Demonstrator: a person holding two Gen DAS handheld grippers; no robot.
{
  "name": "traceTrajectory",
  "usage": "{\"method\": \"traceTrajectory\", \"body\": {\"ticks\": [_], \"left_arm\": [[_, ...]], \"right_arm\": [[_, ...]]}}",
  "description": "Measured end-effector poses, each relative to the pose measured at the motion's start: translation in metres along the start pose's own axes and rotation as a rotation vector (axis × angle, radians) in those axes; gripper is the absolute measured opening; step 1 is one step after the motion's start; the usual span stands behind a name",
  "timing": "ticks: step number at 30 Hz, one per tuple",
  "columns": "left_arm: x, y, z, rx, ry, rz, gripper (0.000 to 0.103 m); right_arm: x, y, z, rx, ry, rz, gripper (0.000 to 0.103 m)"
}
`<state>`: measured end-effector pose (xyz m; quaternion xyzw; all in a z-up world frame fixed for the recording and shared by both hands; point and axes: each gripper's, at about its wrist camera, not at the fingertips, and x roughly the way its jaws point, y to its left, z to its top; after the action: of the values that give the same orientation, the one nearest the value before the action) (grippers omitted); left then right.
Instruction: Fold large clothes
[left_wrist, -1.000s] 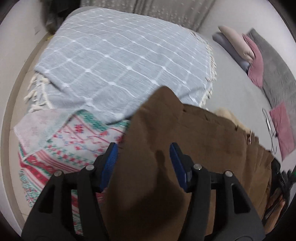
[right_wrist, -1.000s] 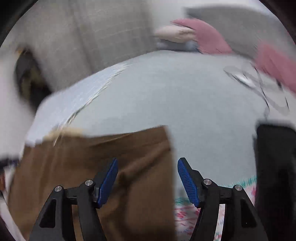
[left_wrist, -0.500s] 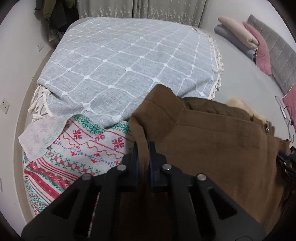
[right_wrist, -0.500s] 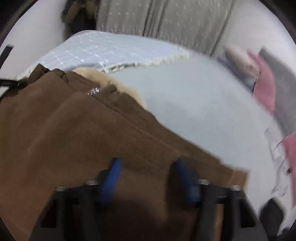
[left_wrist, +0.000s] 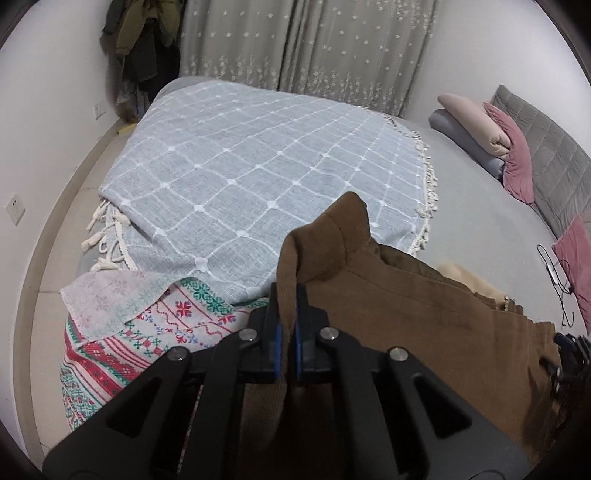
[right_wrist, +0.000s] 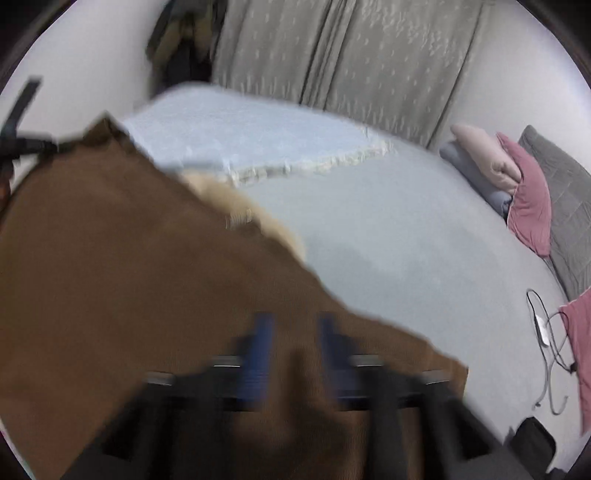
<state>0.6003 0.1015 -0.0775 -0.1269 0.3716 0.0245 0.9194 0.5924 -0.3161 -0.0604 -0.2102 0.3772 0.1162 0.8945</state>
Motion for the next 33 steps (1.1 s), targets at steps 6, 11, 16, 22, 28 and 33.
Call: {"method": "traceTrajectory", "body": {"ticks": [6, 11, 16, 22, 28, 33], "left_arm": [[0.028, 0.001, -0.013, -0.013, 0.042, 0.038, 0.007], [0.032, 0.002, -0.016, -0.038, 0.028, 0.063, 0.006], [0.005, 0.010, -0.006, -0.113, -0.095, 0.028, 0.006], [0.028, 0.004, -0.007, -0.056, -0.005, 0.079, 0.004], [0.038, 0.038, -0.004, -0.131, 0.239, -0.145, 0.046], [0.039, 0.028, -0.006, -0.026, 0.237, -0.071, 0.061]], "right_arm": [[0.029, -0.034, -0.025, 0.269, 0.074, 0.097, 0.072], [0.047, -0.044, -0.034, 0.360, 0.161, 0.048, 0.001], [0.015, -0.051, -0.024, 0.373, 0.003, -0.133, 0.000], [0.027, -0.057, -0.022, 0.338, 0.074, -0.047, 0.000], [0.004, -0.120, -0.070, 0.520, 0.084, -0.016, 0.085], [0.003, -0.160, -0.100, 0.676, 0.087, 0.024, 0.090]]}}
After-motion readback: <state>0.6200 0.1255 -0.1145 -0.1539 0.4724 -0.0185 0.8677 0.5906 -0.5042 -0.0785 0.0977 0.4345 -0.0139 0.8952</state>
